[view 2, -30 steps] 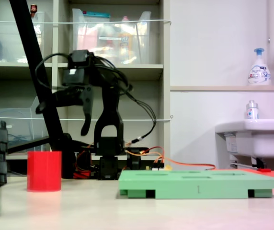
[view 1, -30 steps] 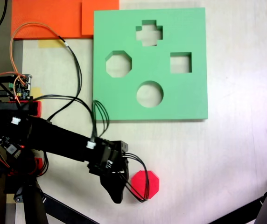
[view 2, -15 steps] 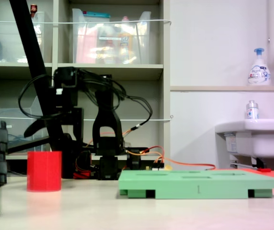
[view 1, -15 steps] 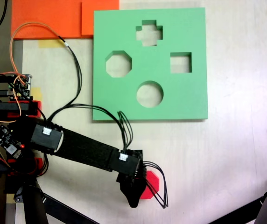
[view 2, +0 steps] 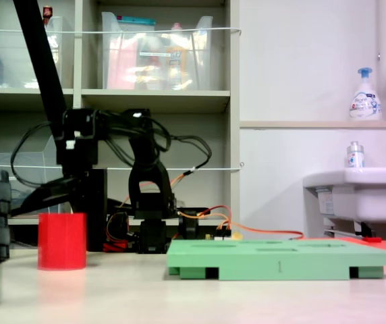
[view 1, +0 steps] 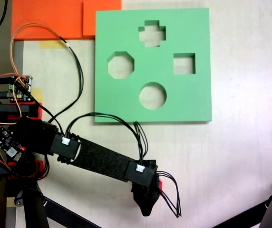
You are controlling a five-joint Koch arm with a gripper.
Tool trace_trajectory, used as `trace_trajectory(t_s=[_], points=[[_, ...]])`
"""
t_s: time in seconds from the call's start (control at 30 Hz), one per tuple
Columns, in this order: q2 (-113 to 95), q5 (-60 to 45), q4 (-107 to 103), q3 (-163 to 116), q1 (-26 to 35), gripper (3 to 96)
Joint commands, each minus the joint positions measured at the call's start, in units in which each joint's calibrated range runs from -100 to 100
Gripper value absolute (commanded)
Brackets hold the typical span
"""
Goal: Put the octagonal pillar block into the corresponding hole
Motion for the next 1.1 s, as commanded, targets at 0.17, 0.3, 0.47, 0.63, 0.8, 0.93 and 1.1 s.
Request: trace_trajectory(t_s=[0.17,0.3,0.47,0.63,0.8,0.93,1.1], points=[[1.78,-0.78,1.00,3.02,-0.49,67.0],[1.92,-0.78,1.00,2.42,-0.63,53.4],[2.06,-0.78,0.90,0.63,-0.93,46.1],[2.06,-0.78,-3.53,-0.07,-1.17,44.1],[-2.13,1.07,-3.62,0.03,-0.59,44.1],[-9.39,3.96,-3.62,-0.07,1.47,44.4],[-25.03,7.13,-3.62,-5.75,5.57,45.2]])
